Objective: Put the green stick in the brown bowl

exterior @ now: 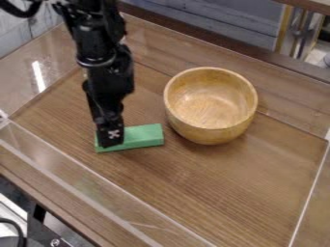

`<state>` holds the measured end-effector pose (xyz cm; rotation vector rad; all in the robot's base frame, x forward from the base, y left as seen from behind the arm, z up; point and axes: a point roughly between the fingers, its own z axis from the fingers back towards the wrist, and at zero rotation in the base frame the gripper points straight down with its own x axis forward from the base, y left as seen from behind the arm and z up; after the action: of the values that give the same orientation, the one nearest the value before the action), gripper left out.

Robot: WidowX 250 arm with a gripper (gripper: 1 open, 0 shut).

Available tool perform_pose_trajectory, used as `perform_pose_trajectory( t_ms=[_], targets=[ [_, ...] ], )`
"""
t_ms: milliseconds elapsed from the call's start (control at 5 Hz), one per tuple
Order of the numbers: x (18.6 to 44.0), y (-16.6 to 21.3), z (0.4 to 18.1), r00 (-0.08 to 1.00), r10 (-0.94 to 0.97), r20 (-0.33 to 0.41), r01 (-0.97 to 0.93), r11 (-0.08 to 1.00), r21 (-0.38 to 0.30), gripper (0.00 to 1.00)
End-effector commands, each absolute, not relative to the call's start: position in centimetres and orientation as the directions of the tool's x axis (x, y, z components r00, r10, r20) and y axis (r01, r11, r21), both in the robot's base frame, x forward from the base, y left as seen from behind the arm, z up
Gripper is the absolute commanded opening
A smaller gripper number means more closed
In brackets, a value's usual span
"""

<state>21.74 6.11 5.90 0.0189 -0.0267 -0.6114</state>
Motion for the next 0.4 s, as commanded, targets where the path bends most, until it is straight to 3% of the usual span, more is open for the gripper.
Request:
perform_pose_trajectory(
  t_ms=[0, 200],
  targets=[
    [22.7, 5.8, 5.6, 0.840, -0.541, 0.042, 0.539, 0.841, 0.046, 1.00],
    [23.3, 6.1, 3.9, 0.862, -0.505, 0.045, 0.504, 0.863, 0.035, 1.00]
  ],
)
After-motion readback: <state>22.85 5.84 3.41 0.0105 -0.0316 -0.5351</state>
